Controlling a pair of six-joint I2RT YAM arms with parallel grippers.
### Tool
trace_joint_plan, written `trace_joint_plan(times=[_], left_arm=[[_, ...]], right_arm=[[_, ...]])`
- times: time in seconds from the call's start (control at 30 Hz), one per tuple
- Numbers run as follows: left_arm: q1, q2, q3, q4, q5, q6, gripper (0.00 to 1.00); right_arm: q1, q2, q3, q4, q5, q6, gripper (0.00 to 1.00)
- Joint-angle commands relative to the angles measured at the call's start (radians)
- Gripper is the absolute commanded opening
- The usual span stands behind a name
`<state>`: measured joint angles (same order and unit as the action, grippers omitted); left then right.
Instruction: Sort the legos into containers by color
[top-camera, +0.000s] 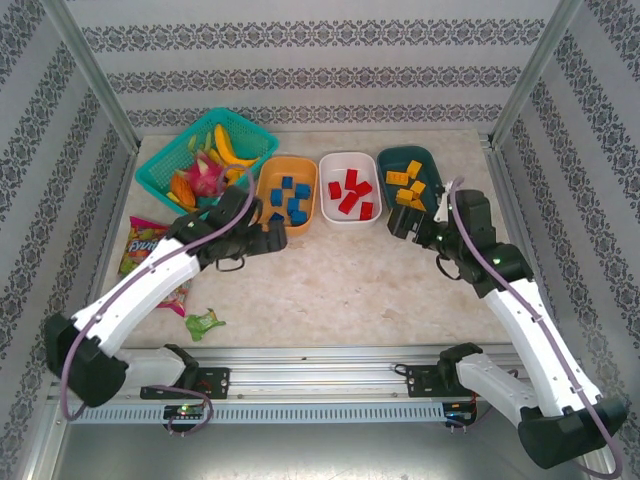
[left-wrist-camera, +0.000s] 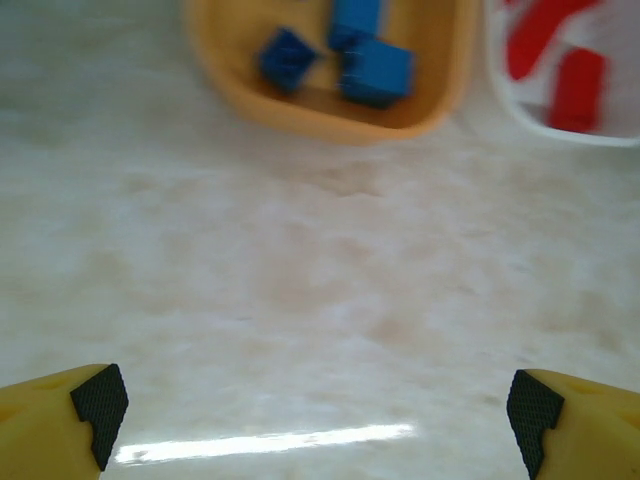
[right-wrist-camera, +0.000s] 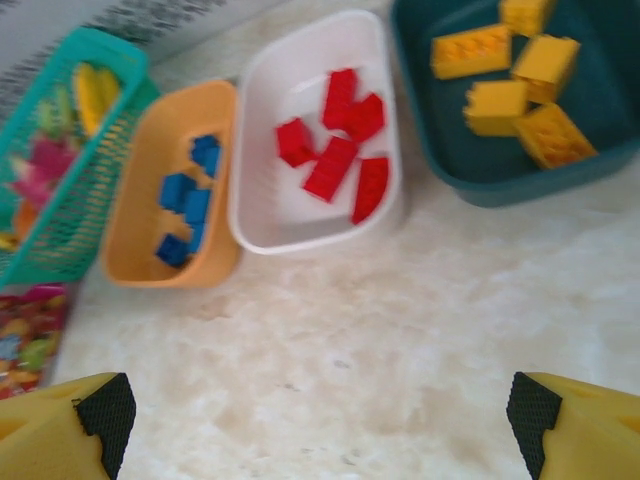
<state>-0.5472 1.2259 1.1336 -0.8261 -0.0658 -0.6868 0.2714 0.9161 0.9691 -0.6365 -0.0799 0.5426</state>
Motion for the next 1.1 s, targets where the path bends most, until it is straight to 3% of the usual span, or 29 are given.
trace_joint_plan(times=[0.0, 0.03, 0.1, 0.17, 0.2, 0.23, 0.33, 0.5, 0.67, 0.83, 0.93, 1.07], left_arm=[[0.013, -0.088, -0.078, -0.112, -0.436, -0.072, 1.00], [0.015, -0.114, -0.114, -0.104, -0.547, -0.082, 1.00], [0.018, -0.194, -0.217, 0.043, -0.691, 0.052, 1.00], [0.030, -0.258, -0.347, 0.285, -0.729, 0.326, 1.00], [0.055, -0.281, -0.402, 0.368, -0.731, 0.398, 1.00], [0.093, -0.291, -0.434, 0.416, -0.713, 0.422, 1.00], [0.236, -0.298, -0.527, 0.566, -0.521, 0.461, 1.00], [0.341, -0.178, -0.639, 0.869, -0.424, 0.544, 1.00], [0.431, 0.028, -0.649, 1.126, -0.299, 0.600, 1.00], [0.487, 0.200, -0.633, 1.324, -0.179, 0.599, 1.00], [0.500, 0.247, -0.608, 1.369, -0.131, 0.642, 1.00], [0.526, 0.303, -0.691, 1.582, -0.039, 0.661, 1.00]], right_arm=[[0.006, 0.015, -0.073, 0.068, 0.260, 0.042, 0.98], [0.002, 0.023, -0.102, 0.111, 0.300, 0.031, 0.98], [-0.002, 0.027, -0.180, 0.231, 0.400, -0.020, 0.98], [0.000, 0.024, -0.272, 0.363, 0.502, -0.074, 0.98], [0.001, 0.025, -0.324, 0.466, 0.529, -0.128, 0.98], [0.003, 0.028, -0.364, 0.543, 0.548, -0.177, 0.98], [0.004, 0.082, -0.410, 0.675, 0.588, -0.331, 0.98], [-0.025, 0.216, -0.470, 0.871, 0.535, -0.463, 0.98], [-0.064, 0.360, -0.549, 1.137, 0.443, -0.510, 0.98], [-0.112, 0.442, -0.531, 1.266, 0.324, -0.562, 0.98], [-0.161, 0.492, -0.561, 1.403, 0.266, -0.574, 0.98], [-0.221, 0.603, -0.636, 1.649, 0.190, -0.525, 0.98]])
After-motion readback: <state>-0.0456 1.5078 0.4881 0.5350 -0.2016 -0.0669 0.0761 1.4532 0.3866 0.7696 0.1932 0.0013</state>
